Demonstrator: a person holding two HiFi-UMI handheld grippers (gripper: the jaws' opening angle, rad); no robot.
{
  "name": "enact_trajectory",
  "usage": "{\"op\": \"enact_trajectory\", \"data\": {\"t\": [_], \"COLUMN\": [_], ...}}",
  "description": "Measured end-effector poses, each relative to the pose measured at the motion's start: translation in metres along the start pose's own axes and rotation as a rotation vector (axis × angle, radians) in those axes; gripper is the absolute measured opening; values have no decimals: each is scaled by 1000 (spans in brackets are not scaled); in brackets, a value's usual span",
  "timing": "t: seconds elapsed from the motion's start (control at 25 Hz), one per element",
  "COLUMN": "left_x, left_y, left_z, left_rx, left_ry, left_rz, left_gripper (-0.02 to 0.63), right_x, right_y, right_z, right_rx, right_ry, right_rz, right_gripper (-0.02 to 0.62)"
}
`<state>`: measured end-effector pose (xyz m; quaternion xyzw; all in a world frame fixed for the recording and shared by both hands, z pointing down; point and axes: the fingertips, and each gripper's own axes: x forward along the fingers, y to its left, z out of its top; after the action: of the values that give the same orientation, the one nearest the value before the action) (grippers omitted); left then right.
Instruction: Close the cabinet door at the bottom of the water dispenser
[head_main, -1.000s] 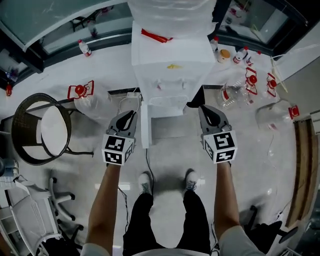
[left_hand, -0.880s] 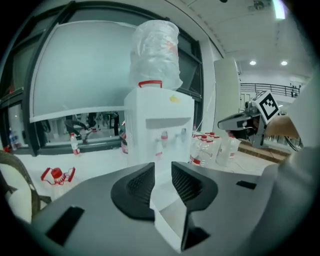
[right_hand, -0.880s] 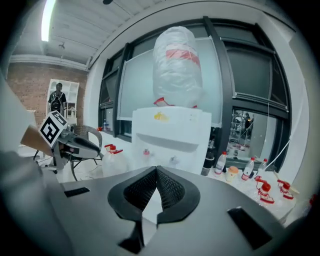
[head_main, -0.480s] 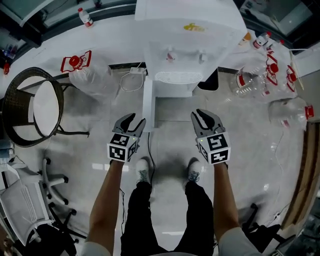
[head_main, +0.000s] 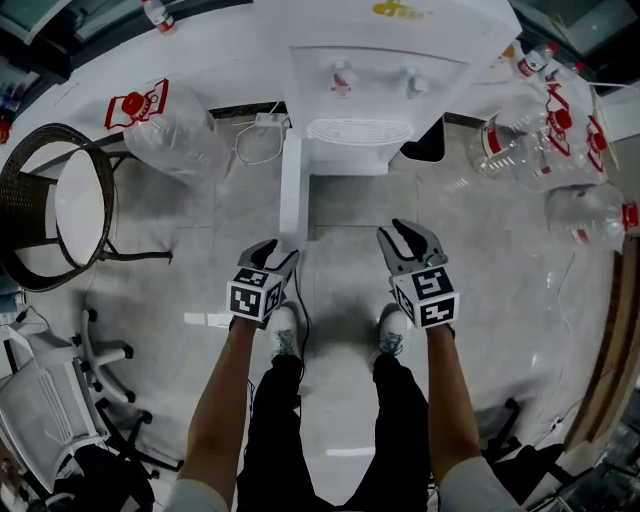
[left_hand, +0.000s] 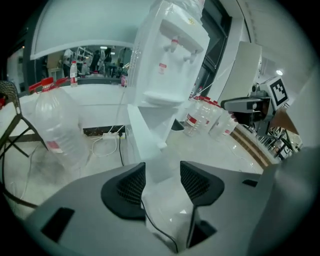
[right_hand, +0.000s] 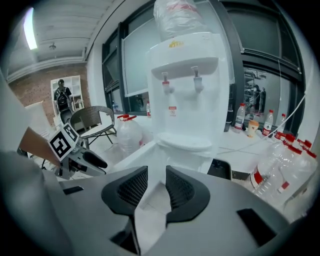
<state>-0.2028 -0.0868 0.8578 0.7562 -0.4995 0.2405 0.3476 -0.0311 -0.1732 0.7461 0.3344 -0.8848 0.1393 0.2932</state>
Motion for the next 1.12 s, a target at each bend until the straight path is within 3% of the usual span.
{"op": "enact_trajectory", "data": {"t": [0.2,0.44,0.72,0.84,1.12], "left_x": [15,22,36,48,87], "left_y": [-3,-7,-32,-48,-87], "left_z": [-18,-19,-13,-8,18], "left_rx": [-2,-30,-61,-52,-98], "left_ry": [65,35,28,31,29], "left_rz": [32,71,61,46,35], "left_gripper": [229,189,185,153,164], "right_x": [-8,-21,-37,-44,-64], "right_y": [-14,-21,-37,-51,-91], "right_z": [-3,-13,-29,-34,-42], "right_rx": [35,81,113,122,155], "right_ry": [-16,-22,-12,-11,-25], "right_rz": [-15,-22,-42,-55,-73], "right_gripper": [138,137,135,135,130]}}
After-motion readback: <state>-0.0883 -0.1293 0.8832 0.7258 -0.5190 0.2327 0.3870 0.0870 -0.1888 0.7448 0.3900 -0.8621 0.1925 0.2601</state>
